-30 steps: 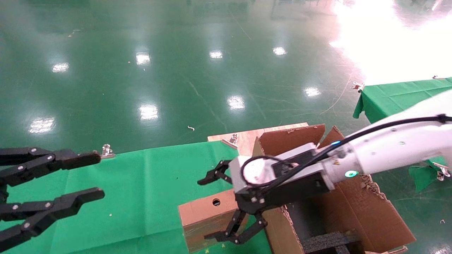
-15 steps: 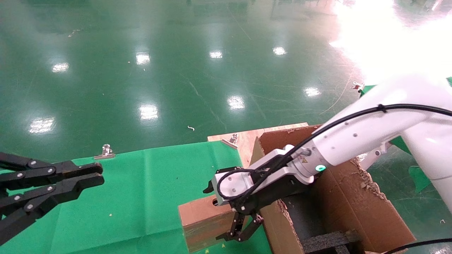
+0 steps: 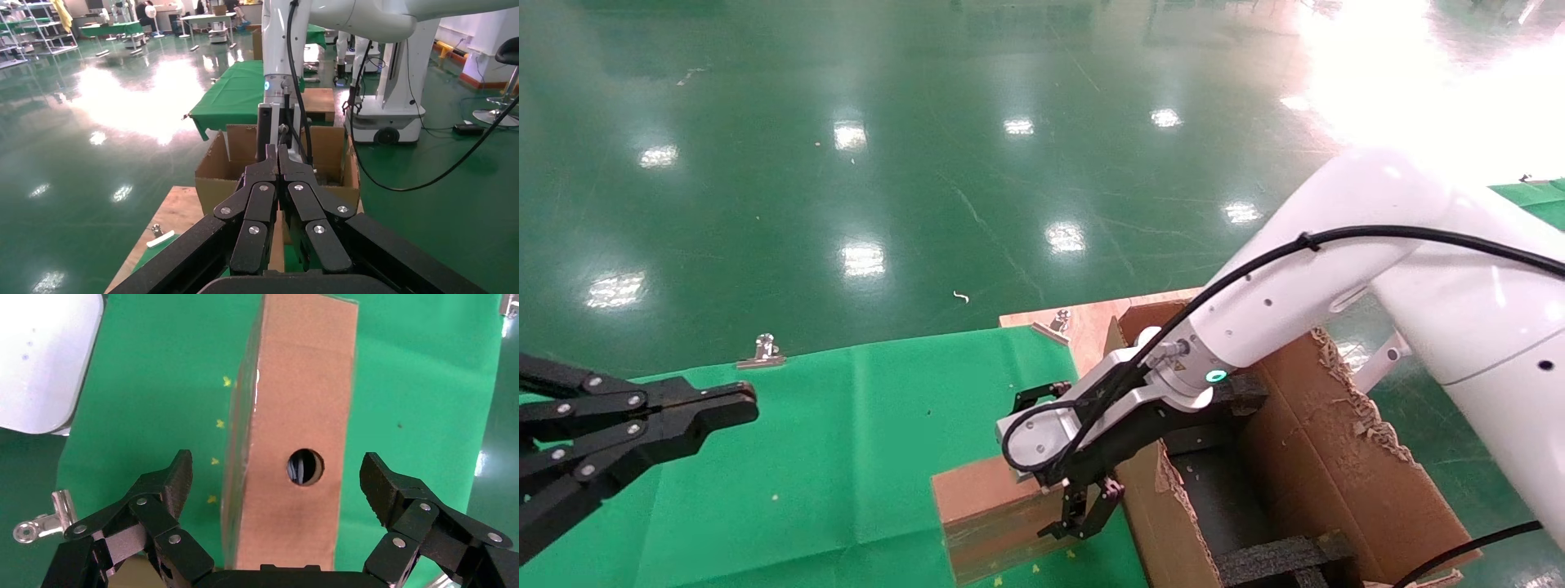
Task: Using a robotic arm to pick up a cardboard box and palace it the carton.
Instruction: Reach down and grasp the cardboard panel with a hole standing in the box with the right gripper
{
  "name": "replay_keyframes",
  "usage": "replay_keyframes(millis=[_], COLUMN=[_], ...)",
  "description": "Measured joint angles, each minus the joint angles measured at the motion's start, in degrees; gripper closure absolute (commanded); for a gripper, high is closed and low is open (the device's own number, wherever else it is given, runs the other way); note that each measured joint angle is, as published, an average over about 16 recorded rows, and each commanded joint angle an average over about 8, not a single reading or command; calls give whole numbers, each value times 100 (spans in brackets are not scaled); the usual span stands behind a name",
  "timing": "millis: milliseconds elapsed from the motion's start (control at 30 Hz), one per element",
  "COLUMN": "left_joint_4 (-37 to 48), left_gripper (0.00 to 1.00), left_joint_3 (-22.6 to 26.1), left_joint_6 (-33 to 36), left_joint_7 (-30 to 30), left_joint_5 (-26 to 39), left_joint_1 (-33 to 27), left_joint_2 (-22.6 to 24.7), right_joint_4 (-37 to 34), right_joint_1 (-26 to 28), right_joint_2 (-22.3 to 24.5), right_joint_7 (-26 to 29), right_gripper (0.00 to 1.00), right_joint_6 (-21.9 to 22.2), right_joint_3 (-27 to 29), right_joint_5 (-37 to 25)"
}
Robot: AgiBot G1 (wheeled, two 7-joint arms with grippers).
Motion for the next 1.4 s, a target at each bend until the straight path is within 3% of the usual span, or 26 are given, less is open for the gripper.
replay_keyframes(millis=[200, 267, 1400], left_joint_4=[0, 1, 1], left_gripper=[0, 0, 0], left_joint_3=[0, 0, 0], left_joint_6=[-1, -1, -1], left_joint_7=[0, 0, 1], left_joint_5=[1, 1, -2], left_joint_1=[0, 1, 0], left_joint_2=[0, 0, 0], right_joint_4=[-112, -128, -150], right_joint_1=[40, 45, 118], right_joint_2=[-82, -91, -30], right_joint_7=[-75, -81, -83], right_gripper=[87, 100, 100], right_joint_6=[22, 26, -8], right_joint_3=[-66, -70, -23], right_joint_5=[-34, -31, 43])
